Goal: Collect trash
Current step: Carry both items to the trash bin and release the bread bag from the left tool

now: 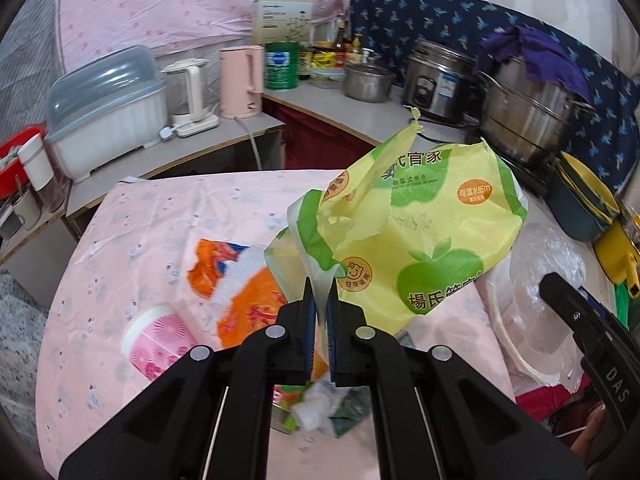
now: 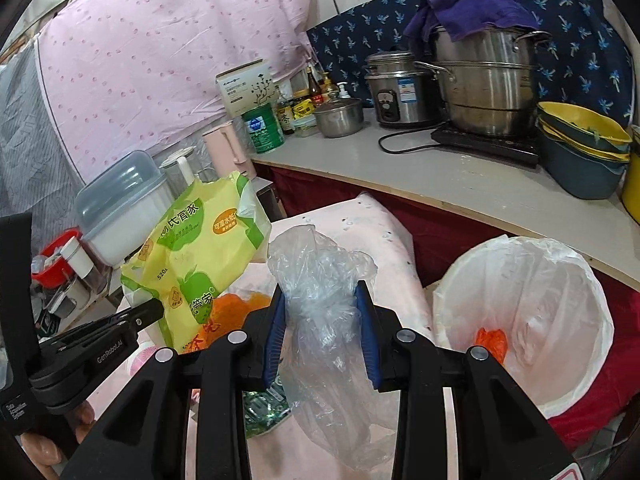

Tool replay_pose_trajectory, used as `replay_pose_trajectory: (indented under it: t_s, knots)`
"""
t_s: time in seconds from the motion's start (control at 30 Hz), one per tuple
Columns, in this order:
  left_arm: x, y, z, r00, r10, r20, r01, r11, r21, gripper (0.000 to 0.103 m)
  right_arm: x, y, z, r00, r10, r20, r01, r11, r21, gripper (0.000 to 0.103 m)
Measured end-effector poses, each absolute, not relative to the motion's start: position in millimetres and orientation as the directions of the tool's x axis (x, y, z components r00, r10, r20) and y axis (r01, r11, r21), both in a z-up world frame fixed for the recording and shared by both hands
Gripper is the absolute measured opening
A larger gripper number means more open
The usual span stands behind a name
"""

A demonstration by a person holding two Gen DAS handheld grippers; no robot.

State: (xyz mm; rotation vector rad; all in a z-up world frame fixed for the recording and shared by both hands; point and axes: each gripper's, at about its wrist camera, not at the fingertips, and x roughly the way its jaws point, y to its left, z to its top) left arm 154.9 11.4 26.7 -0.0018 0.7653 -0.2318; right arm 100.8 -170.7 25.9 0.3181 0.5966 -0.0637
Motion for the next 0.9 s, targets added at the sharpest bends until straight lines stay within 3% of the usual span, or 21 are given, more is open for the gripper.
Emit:
replay_pose_trajectory:
  t_s: [0.9]
  knots:
    - [97.2, -182.2, 5.8, 0.588, -0.343, -0.733, 0.512, 0.859, 0.008, 0.005, 6.4, -344.6, -1.9, 0.801, -0.2, -0.564, 0.453, 0.819, 0.353, 0.032]
